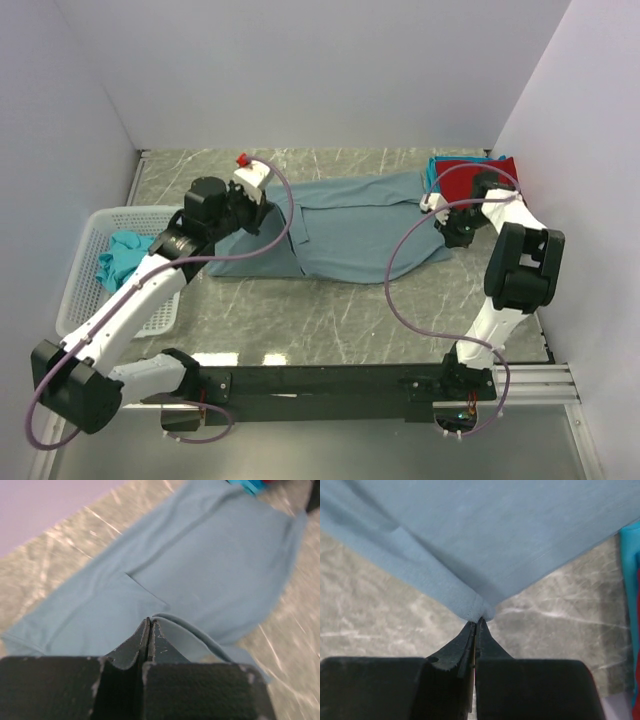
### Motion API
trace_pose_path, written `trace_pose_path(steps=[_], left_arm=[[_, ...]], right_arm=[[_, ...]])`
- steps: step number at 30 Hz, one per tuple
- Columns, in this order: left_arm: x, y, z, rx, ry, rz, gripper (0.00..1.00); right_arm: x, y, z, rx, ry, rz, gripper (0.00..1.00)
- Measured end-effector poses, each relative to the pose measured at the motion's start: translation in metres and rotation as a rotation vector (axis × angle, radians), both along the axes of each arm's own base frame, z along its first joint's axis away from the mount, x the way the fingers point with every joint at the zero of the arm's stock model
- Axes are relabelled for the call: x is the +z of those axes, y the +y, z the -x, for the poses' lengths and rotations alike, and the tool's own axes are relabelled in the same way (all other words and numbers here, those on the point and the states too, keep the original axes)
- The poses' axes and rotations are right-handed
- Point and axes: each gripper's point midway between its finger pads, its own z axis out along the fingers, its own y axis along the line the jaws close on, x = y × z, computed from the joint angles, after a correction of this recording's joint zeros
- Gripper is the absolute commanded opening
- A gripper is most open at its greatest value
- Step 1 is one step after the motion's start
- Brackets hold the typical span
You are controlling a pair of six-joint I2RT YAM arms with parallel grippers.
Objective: Fold and stack the t-shirts
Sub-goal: Fold the tshirt
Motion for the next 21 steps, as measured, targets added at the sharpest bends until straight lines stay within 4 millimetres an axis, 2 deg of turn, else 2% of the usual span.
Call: trace_pose_path(steps=[9,15,21], left_arm=[[0.022,0.026,-0.056,0.133,-0.047,0.052,0.01],[0.015,0.035,-0.082,0.175,-0.025,0.045,0.01],[0.010,0.035,-0.104,0.189,-0.010,0.038,0.01]], right_arm=[[0.002,0.004,-0.037,-0.103,-0.004,0.007,0.00],[0.002,0.003,-0.054,-0.154,0.001,0.012,0.00],[0.004,0.003,-0.070,-0.217,-0.008,-0.004,0.00]])
